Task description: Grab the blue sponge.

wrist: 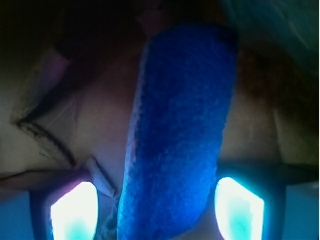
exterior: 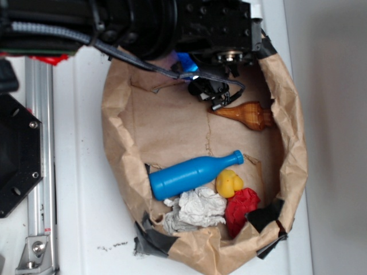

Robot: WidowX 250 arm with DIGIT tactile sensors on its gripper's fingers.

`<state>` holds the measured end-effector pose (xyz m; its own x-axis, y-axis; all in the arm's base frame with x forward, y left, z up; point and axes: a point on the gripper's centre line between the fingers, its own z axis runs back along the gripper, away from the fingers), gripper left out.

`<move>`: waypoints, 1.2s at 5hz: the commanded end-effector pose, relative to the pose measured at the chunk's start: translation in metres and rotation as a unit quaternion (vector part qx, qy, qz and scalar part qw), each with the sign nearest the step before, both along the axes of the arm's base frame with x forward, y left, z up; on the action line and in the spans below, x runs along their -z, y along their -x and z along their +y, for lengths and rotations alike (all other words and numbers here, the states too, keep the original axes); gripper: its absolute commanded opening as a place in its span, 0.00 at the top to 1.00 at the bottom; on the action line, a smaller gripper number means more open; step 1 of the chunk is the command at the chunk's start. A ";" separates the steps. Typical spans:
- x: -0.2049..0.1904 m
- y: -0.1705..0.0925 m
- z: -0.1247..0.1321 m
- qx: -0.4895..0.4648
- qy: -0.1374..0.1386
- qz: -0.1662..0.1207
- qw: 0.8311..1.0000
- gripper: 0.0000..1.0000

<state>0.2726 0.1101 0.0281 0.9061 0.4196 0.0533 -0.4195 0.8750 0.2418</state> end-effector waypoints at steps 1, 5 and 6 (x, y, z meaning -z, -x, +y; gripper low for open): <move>-0.011 0.002 0.020 -0.036 -0.027 -0.029 0.999 1.00; -0.047 0.015 -0.045 0.092 0.031 0.011 0.995 1.00; -0.098 0.036 -0.086 0.147 0.044 0.032 0.988 1.00</move>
